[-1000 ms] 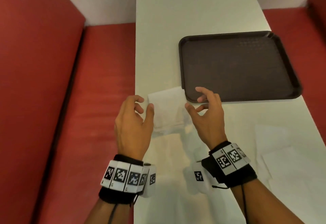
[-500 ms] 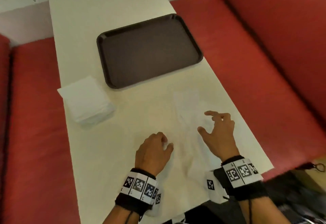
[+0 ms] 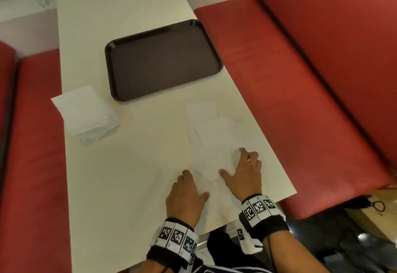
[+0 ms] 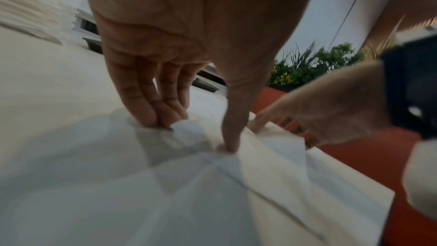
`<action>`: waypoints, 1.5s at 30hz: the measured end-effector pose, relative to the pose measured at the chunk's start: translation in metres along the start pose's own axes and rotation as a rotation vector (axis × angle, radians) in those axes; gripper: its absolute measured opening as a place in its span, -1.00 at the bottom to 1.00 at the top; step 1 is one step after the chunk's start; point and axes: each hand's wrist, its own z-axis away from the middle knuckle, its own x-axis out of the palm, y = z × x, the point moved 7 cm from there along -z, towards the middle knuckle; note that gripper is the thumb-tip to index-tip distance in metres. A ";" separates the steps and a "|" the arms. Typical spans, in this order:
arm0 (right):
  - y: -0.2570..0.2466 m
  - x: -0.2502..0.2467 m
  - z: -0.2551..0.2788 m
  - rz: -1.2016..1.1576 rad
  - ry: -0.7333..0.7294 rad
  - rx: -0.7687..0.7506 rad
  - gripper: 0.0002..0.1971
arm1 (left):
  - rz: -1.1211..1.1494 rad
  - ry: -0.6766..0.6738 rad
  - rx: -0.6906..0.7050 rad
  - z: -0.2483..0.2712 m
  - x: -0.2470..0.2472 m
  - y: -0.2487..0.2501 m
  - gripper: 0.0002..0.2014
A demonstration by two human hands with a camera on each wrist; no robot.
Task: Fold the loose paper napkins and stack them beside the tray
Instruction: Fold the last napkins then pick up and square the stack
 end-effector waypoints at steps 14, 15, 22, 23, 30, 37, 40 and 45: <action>0.003 -0.003 -0.006 0.163 -0.017 0.039 -0.14 | 0.646 -0.325 -0.100 0.013 -0.030 -0.023 -0.75; 0.000 -0.005 -0.006 0.165 -0.008 0.034 -0.16 | 0.707 -0.337 -0.094 0.019 -0.040 -0.027 -0.77; -0.072 -0.014 0.043 -0.468 -0.368 -0.015 -0.30 | 1.476 -0.255 0.109 0.047 -0.117 -0.044 -0.43; -0.088 -0.009 0.052 -0.592 -0.513 0.013 -0.25 | 1.499 -0.235 0.140 0.048 -0.124 -0.045 -0.38; -0.185 -0.020 0.052 -1.020 -0.532 -0.172 -0.77 | 1.299 -0.116 0.229 0.038 -0.146 -0.088 -0.57; -0.240 -0.013 0.051 -0.864 -0.465 -0.340 -0.83 | 1.414 0.101 0.193 0.002 -0.194 -0.136 -0.71; -0.255 -0.009 0.052 -0.885 -0.440 -0.379 -0.80 | 1.355 0.139 0.231 -0.007 -0.215 -0.146 -0.88; -0.273 -0.003 0.056 -0.999 -0.461 -0.442 -0.75 | 1.268 0.190 0.356 -0.012 -0.240 -0.157 -0.80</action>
